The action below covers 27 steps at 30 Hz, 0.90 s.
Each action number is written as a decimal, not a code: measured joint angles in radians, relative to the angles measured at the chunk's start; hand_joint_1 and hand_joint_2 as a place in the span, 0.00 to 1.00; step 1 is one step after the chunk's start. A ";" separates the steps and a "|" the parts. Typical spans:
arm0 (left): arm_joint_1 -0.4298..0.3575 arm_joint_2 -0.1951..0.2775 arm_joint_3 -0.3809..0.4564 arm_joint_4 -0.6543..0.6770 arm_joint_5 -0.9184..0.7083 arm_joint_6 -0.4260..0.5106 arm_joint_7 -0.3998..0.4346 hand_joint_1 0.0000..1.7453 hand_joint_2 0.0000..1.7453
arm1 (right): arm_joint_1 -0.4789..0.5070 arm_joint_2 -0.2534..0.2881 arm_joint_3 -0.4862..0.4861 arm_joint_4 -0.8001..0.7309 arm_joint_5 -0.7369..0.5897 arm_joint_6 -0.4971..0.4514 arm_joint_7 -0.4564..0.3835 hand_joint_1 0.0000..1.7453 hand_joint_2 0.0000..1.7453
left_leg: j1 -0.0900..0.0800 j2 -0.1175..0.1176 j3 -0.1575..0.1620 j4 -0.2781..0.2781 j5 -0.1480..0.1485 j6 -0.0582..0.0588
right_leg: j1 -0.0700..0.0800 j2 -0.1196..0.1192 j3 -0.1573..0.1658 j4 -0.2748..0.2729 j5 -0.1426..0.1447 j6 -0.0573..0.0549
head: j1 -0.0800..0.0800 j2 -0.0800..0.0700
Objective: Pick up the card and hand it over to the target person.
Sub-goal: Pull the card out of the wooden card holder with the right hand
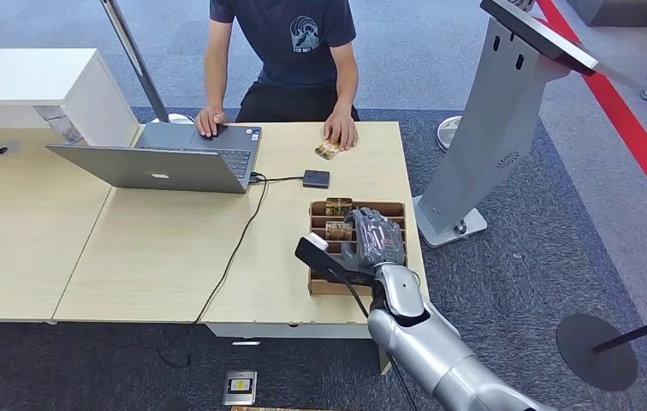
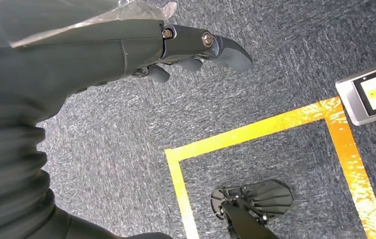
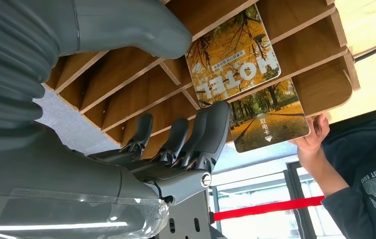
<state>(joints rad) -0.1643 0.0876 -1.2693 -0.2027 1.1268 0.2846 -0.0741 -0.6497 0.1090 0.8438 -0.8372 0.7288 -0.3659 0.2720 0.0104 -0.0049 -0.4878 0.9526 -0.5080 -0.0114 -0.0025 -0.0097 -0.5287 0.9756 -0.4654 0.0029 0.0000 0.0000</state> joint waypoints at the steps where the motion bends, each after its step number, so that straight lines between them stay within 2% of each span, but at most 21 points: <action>1: 0.000 0.000 -0.001 0.000 0.000 -0.001 -0.001 0.00 1.00 | -0.005 -0.001 -0.002 -0.015 -0.002 0.001 0.003 0.44 1.00 | 0.000 0.000 0.000 0.000 0.000 0.000 | 0.000 0.000 0.000 0.000 0.000 0.000 | 0.000 0.000; 9: -0.004 0.000 -0.003 0.000 -0.003 -0.006 -0.001 0.00 1.00 | -0.020 -0.005 -0.003 -0.065 -0.008 0.015 0.022 0.44 1.00 | 0.000 0.000 0.000 0.000 0.000 0.000 | 0.000 0.000 0.000 0.000 0.000 0.000 | 0.000 0.000; 27: 0.004 -0.003 0.007 0.001 0.007 -0.009 -0.005 0.00 1.00 | -0.014 0.006 0.021 -0.040 -0.006 0.040 0.023 0.47 1.00 | 0.000 0.000 0.000 0.000 0.000 0.000 | 0.000 0.000 0.000 0.000 0.000 0.000 | 0.000 0.000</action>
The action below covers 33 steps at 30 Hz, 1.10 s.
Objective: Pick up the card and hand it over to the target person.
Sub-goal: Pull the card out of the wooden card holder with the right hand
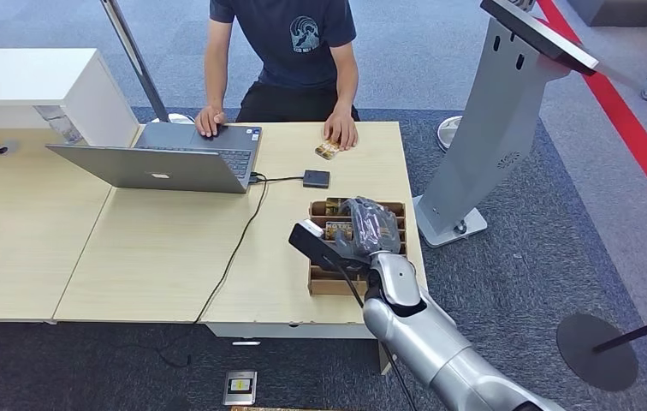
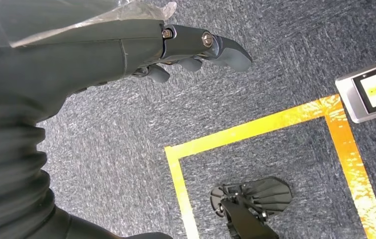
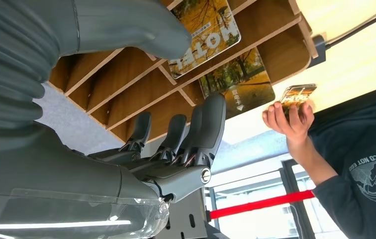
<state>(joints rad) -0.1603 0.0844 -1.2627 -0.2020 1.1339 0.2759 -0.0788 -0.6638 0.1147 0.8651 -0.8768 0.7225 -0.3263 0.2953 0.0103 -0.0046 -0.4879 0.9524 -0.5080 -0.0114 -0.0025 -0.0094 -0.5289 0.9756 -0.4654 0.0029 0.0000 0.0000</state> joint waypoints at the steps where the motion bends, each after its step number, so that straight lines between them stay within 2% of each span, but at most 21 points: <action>1: 0.000 0.000 0.000 0.000 0.000 0.000 0.000 0.00 1.00 | 0.000 0.000 0.000 0.000 0.000 0.000 0.000 0.47 1.00 | 0.000 0.000 0.000 0.000 0.000 0.000 | 0.000 0.000 0.000 0.000 0.000 0.000 | 0.000 0.000; 6: 0.000 0.000 0.000 0.000 0.000 0.000 0.000 0.00 1.00 | -0.002 0.002 0.002 0.010 0.001 0.003 0.002 0.47 1.00 | 0.000 0.000 0.001 0.001 -0.001 0.000 | 0.000 0.000 0.001 0.001 -0.001 0.000 | 0.000 0.000; 14: -0.003 -0.003 -0.001 0.000 0.000 -0.001 -0.002 0.00 1.00 | -0.021 0.027 0.011 0.110 0.019 -0.029 0.011 0.46 1.00 | 0.000 0.000 0.001 0.000 -0.001 0.000 | 0.000 0.000 0.001 0.001 -0.001 0.000 | 0.000 0.000; 23: -0.011 -0.004 -0.007 -0.001 -0.007 -0.003 0.003 0.00 1.00 | -0.015 0.025 0.007 0.127 0.016 -0.031 0.008 0.48 1.00 | 0.000 0.000 0.000 0.001 -0.001 0.000 | 0.000 0.000 0.000 0.001 -0.001 0.000 | 0.000 0.000; 33: -0.018 -0.007 -0.010 -0.001 -0.010 -0.004 0.007 0.00 1.00 | -0.008 0.021 0.003 0.147 0.012 -0.032 -0.002 0.45 1.00 | 0.000 0.000 0.001 0.001 -0.001 0.000 | 0.000 0.000 0.001 0.001 -0.001 0.000 | 0.000 0.000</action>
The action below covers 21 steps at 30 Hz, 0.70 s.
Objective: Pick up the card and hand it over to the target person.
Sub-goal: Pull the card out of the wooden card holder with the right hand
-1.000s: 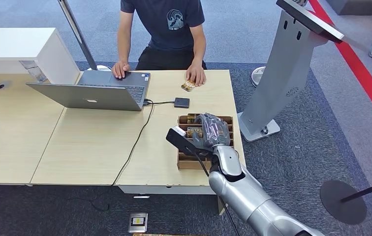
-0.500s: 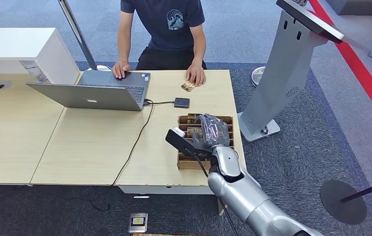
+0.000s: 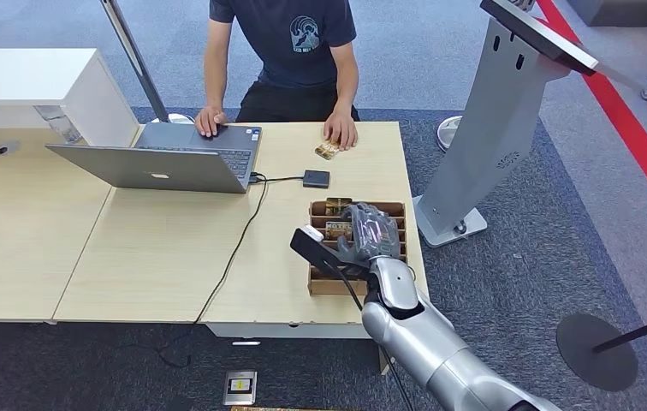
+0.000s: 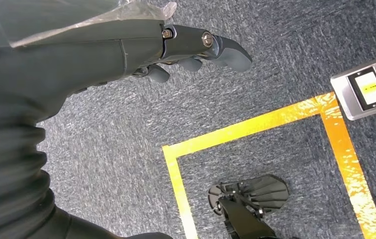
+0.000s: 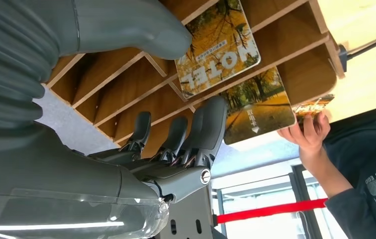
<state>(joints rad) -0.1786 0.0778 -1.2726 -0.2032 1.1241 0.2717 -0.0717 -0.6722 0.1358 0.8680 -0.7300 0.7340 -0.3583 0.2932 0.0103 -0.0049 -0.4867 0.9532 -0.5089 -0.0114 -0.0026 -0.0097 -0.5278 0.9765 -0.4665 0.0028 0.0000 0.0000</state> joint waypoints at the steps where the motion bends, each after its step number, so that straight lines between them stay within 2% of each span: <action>1: 0.000 0.000 0.000 0.001 0.000 0.000 0.001 0.00 1.00 | -0.001 0.001 -0.002 0.006 0.000 -0.001 -0.003 0.45 1.00 | 0.000 0.000 0.000 0.000 0.000 0.000 | 0.000 0.000 0.000 0.000 0.000 0.000 | 0.000 0.000; 14: 0.009 -0.004 0.002 0.002 0.003 0.003 0.003 0.00 1.00 | 0.001 0.005 -0.003 0.023 0.000 -0.001 -0.013 0.47 1.00 | 0.000 0.000 0.000 0.000 0.000 0.000 | 0.000 0.000 0.000 0.000 0.000 0.000 | 0.000 0.000; 21: 0.009 -0.004 0.005 0.001 0.006 0.003 0.001 0.00 1.00 | -0.002 0.008 -0.002 0.028 0.000 0.004 -0.020 0.54 1.00 | 0.000 0.000 -0.001 0.000 0.001 0.000 | 0.000 0.000 -0.001 -0.001 0.001 0.000 | 0.000 0.000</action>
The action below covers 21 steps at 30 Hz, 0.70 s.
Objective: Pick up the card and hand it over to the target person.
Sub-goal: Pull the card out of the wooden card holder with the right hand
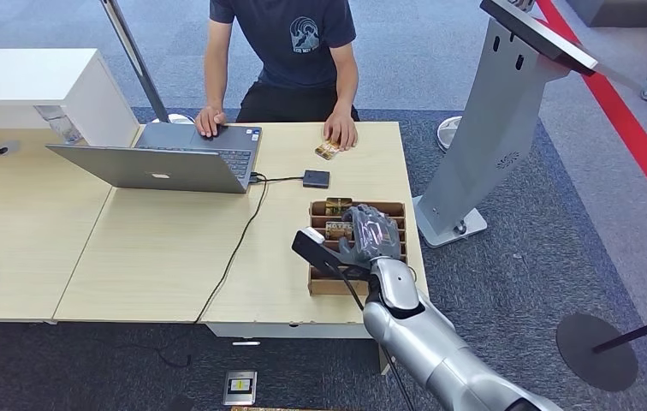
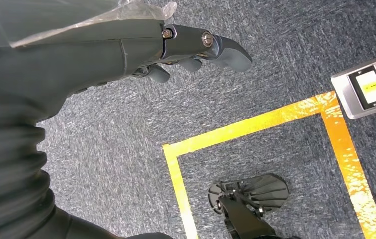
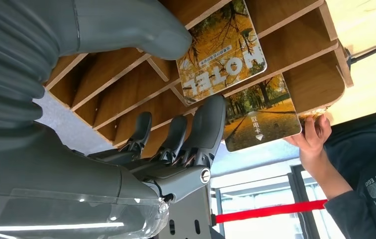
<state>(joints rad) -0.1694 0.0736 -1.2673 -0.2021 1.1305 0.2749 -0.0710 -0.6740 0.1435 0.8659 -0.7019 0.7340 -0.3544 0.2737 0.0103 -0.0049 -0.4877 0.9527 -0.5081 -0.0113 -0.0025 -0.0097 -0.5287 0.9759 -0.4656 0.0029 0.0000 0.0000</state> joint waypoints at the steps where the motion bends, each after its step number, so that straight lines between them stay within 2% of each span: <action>1: 0.000 0.000 0.000 0.000 0.000 0.000 0.000 0.00 1.00 | 0.000 0.000 0.000 0.000 0.000 0.000 -0.001 0.56 1.00 | 0.000 0.000 0.000 0.000 0.000 0.000 | 0.000 0.000 0.000 0.000 0.000 0.000 | 0.000 0.000; 10: -0.001 0.000 0.000 -0.001 0.000 0.001 -0.001 0.00 1.00 | 0.002 -0.003 -0.002 -0.001 0.005 -0.003 -0.004 0.70 1.00 | 0.000 0.000 0.000 0.000 0.000 0.000 | 0.000 0.000 0.000 0.000 0.000 0.000 | 0.000 0.000; 21: -0.003 0.001 -0.001 -0.001 -0.001 0.001 -0.001 0.00 1.00 | 0.001 -0.004 -0.005 -0.002 0.007 -0.003 -0.003 0.69 1.00 | 0.000 0.000 0.001 0.000 -0.001 0.000 | 0.000 0.000 0.001 0.000 -0.001 0.000 | 0.000 0.000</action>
<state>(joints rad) -0.1727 0.0743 -1.2684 -0.2029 1.1293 0.2755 -0.0719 -0.6728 0.1398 0.8607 -0.7042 0.7409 -0.3578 0.2702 0.0103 -0.0049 -0.4870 0.9530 -0.5087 -0.0115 -0.0025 -0.0098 -0.5280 0.9763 -0.4663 0.0029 0.0000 0.0000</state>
